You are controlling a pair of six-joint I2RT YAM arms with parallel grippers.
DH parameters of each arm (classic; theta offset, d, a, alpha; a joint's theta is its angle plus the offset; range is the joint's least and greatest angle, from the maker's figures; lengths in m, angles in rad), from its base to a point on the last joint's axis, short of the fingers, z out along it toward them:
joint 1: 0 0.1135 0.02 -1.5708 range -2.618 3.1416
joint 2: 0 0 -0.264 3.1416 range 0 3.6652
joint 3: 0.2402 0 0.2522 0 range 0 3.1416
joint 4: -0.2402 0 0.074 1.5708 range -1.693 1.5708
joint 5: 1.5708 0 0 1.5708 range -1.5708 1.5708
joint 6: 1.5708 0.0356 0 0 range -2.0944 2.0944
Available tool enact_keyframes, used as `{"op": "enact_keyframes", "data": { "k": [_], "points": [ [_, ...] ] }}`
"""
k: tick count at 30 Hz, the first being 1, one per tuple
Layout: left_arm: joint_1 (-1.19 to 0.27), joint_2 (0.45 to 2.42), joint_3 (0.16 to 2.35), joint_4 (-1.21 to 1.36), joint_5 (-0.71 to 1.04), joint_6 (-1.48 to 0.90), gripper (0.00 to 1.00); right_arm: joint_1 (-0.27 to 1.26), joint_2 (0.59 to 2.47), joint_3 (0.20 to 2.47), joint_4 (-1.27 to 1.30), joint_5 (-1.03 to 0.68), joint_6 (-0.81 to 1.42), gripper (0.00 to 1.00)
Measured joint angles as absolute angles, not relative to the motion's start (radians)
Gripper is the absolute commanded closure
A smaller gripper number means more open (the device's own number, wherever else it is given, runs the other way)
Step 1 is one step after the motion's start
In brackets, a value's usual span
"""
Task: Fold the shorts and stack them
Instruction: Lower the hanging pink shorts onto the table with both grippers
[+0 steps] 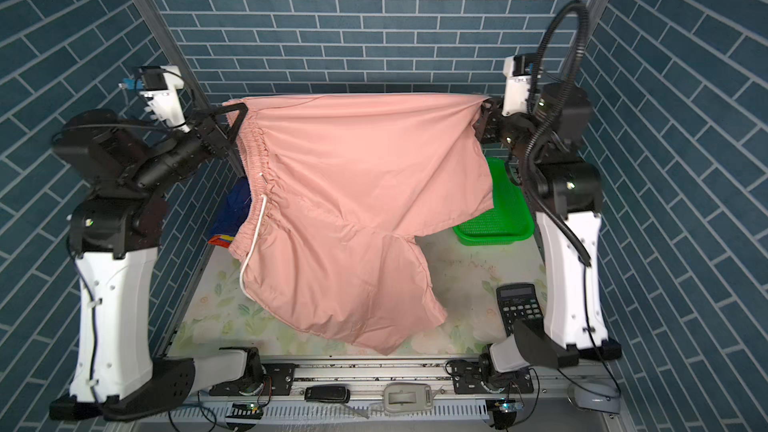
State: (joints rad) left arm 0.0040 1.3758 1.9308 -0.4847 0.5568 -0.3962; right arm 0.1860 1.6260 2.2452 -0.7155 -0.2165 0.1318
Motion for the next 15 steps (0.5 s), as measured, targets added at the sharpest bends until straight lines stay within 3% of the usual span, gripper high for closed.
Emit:
{"op": "enact_keyframes", "data": {
  "k": [6, 11, 15],
  "points": [
    [0.043, 1.737, 1.709, -0.478, 0.573, -0.433, 1.00, 0.185, 2.040, 2.222, -0.749, -0.288, 0.163, 1.00],
    [0.038, 1.920, 1.662, -0.495, 0.594, -0.440, 1.00, 0.184, 2.209, 2.352, -0.851, -0.296, 0.181, 1.00],
    [0.034, 1.976, 1.747, -0.478, 0.608, -0.438, 1.00, 0.184, 2.232, 2.494, -0.879, -0.306, 0.187, 1.00]
  ]
}}
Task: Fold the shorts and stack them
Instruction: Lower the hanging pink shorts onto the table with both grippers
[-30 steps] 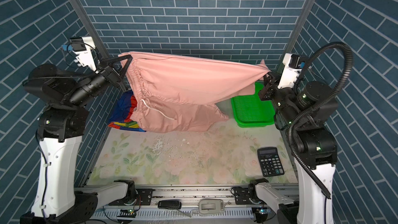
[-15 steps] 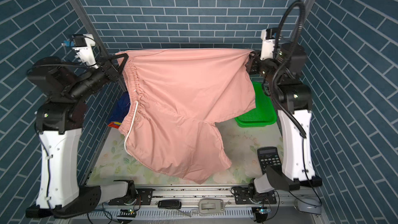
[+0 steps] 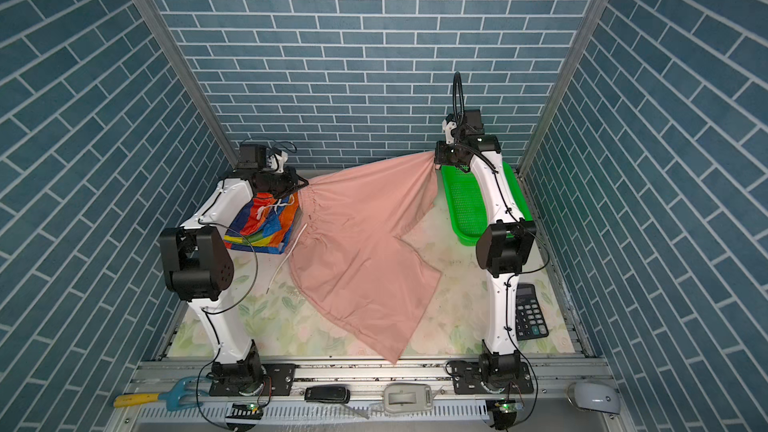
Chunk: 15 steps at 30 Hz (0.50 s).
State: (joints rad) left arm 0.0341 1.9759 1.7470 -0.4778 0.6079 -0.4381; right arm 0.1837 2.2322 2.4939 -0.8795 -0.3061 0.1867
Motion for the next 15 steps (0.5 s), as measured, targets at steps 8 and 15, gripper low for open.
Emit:
{"op": "enact_keyframes", "data": {
  "k": [8, 15],
  "points": [
    [0.029, 2.083, 1.977, -0.453, 0.625, -0.426, 0.92, 0.175, 1.955, 2.144, -0.805, -0.331, 0.210, 1.00],
    [0.020, 2.060, 1.775, -0.357, 0.653, -0.449, 0.85, 0.218, 1.541, 1.482, -0.623, -0.354, 0.275, 1.00]
  ]
}}
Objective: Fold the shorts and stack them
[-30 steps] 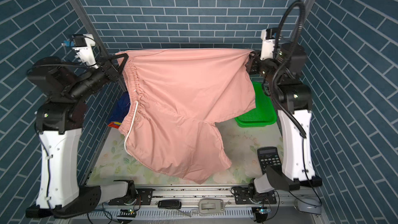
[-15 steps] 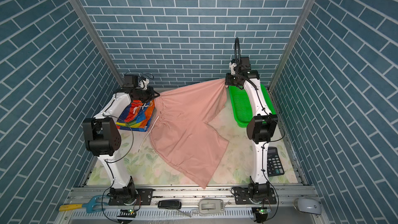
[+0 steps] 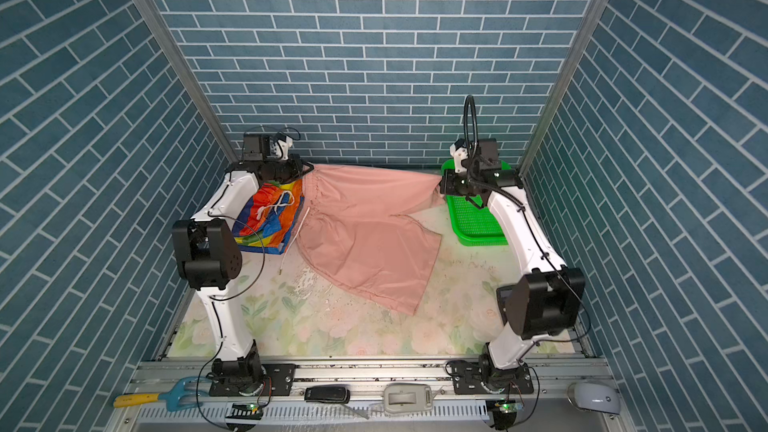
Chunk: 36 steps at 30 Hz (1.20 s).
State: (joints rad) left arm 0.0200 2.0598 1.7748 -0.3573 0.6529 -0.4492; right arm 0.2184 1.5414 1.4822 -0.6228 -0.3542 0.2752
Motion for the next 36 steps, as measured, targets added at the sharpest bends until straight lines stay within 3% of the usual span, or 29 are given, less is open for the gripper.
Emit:
{"op": "enact_keyframes", "data": {
  "k": [3, 7, 16, 25, 32, 36],
  "points": [
    [0.023, 2.032, 1.633, -0.317, 0.645, -0.464, 0.81, 0.260, 1.431, 1.259, -0.571, -0.351, 0.297, 1.00],
    [0.039, 1.964, 1.476, -0.272, 0.608, -0.498, 0.67, 0.327, 1.349, 1.029, -0.532, -0.339, 0.325, 1.00],
    [0.095, 1.733, 1.316, -0.213, 0.514, -0.571, 0.01, 0.453, 1.234, 0.709, -0.474, -0.316, 0.407, 1.00],
    [0.089, 1.638, 1.151, -0.106, 0.579, -0.702, 0.00, 0.567, 1.220, 0.646, -0.378, -0.315, 0.474, 0.98],
    [0.073, 1.555, 1.003, -0.132, 0.626, -0.728, 0.00, 0.657, 1.254, 0.628, -0.332, -0.326, 0.504, 0.64],
    [0.052, 1.515, 1.001, -0.202, 0.617, -0.675, 0.00, 0.664, 1.247, 0.624, -0.358, -0.316, 0.495, 0.39]
  ]
}}
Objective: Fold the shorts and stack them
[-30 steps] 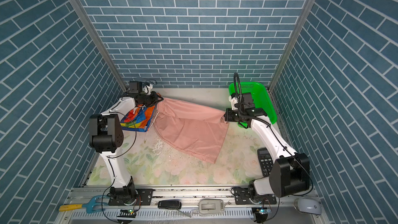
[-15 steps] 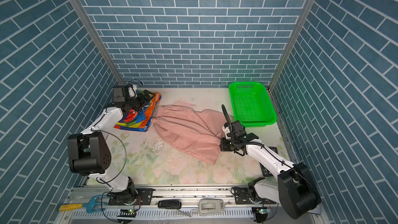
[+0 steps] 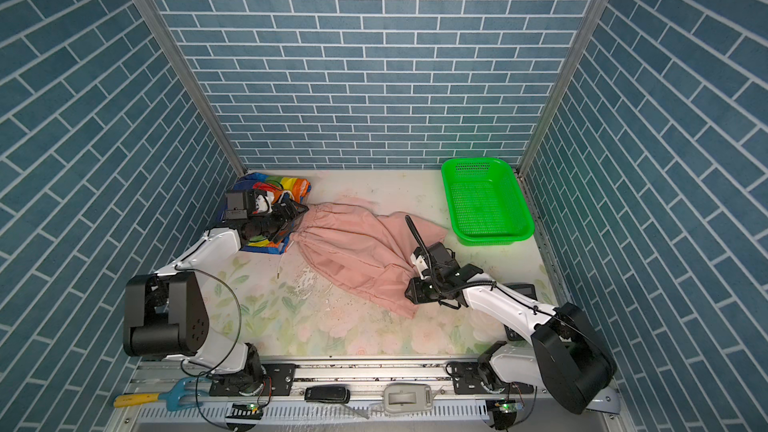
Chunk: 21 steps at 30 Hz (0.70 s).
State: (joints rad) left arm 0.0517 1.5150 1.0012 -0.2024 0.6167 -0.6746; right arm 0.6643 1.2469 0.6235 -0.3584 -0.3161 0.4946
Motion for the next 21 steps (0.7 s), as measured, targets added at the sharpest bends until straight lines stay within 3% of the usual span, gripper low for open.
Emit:
{"op": "enact_keyframes", "data": {
  "k": [5, 21],
  "points": [
    [0.041, 1.512, 0.989, -0.251, 0.587, -0.638, 0.00, 0.664, 1.198, 0.624, -0.427, -0.290, 0.485, 0.21],
    [0.021, 1.520, 0.973, -0.376, 0.436, -0.556, 0.00, 0.735, 1.240, 0.604, -0.426, -0.250, 0.526, 0.05]
  ]
}}
